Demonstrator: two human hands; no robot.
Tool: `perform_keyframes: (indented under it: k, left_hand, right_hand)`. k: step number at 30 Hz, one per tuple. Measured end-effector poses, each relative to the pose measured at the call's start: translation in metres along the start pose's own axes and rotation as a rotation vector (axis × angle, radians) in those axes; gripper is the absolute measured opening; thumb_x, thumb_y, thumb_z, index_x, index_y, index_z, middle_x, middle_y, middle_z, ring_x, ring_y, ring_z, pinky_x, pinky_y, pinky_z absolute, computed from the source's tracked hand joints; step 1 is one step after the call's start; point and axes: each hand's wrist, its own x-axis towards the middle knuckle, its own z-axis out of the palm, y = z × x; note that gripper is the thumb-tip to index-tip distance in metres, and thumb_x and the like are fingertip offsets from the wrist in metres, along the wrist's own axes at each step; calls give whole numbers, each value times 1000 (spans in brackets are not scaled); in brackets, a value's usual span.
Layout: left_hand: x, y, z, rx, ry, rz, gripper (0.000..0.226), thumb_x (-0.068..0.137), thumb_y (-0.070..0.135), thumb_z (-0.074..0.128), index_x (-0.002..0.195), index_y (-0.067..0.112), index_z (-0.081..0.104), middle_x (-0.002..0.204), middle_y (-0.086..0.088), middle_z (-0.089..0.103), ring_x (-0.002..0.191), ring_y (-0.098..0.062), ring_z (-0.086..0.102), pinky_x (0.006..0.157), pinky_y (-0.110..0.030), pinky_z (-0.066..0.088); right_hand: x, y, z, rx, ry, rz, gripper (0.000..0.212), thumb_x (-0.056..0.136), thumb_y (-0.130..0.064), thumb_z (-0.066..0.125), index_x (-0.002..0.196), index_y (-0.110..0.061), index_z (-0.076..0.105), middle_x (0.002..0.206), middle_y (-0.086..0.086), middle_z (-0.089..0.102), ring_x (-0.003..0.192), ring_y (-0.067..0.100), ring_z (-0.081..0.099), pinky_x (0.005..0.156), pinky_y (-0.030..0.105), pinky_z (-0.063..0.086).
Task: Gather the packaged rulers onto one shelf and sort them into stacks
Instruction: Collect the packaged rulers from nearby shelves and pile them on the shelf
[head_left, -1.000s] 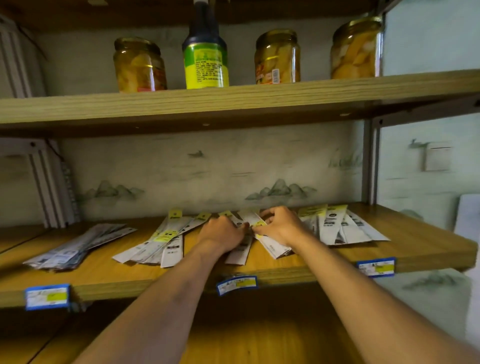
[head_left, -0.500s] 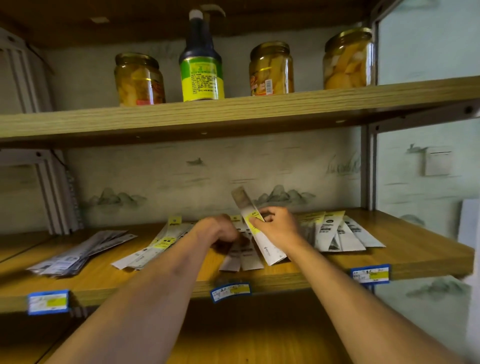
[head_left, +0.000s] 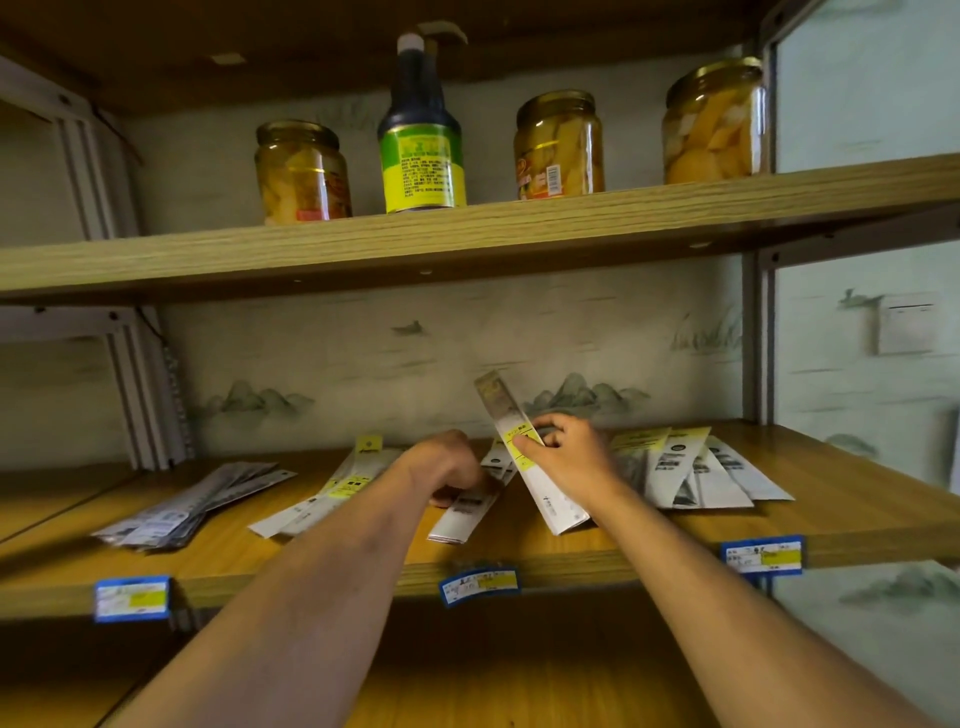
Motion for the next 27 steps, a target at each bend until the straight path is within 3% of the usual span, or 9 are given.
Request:
perform_keyframes:
  k: [3,6,8,11,16,19,23,27]
  left_hand:
    - [1,-4,0,36,90,47,40,82,33,76,108,8,61,103,-10,70,76,-21,62,68,-31,53]
    - [6,-12,-1,-42,184,132,40,79,35,77,109,10,67,103,-9,72,87,-21,67,75,-33,57]
    - [4,-19,-7,-153,220,169,28,83,30,75,101,10,68,103,-10,73,90,-23,70,82,-36,58]
    - [1,-45,-24,-318,270,177,32,86,20,72,113,11,55,111,-11,68,81,-23,71,72,-35,59]
    - [-5,-110,-49,-211,393,202,34,86,25,73,116,18,56,105,-7,69,69,-13,65,52,-23,52]
    - [-4,-138,-48,-128,432,208,36,87,32,70,119,22,54,108,-3,69,77,-14,68,68,-35,60]
    - [5,-157,-42,-63,399,240,32,94,47,53,119,28,53,107,5,67,80,-12,68,76,-39,59]
    - [8,-170,-47,-44,408,259,31,98,44,47,110,23,67,102,-4,71,85,-19,65,74,-35,54]
  right_hand:
    - [0,0,0,-7,9,2,26,83,-37,72,104,-23,65,73,-4,69,64,11,66,50,22,42]
    - [2,1,1,5,20,2,27,82,-40,73,102,-24,65,80,-1,71,73,16,69,57,31,52]
    - [3,1,1,-4,23,2,26,81,-41,73,101,-25,66,85,1,73,75,18,70,64,35,55]
    - [1,0,1,-25,16,-10,25,82,-40,73,102,-25,66,85,2,73,72,18,70,60,34,55]
    - [0,-3,2,-90,30,-10,29,82,-41,72,105,-26,67,86,-1,73,73,17,70,64,39,58]
    - [1,-9,2,-76,49,2,26,82,-38,73,103,-25,67,87,-2,73,75,16,70,67,38,58]
    - [8,-25,12,170,138,124,20,77,-31,79,93,-23,69,94,3,74,80,24,71,76,47,59]
    - [11,-59,31,207,7,191,22,79,-23,79,96,-17,67,93,9,73,72,24,69,66,35,56]
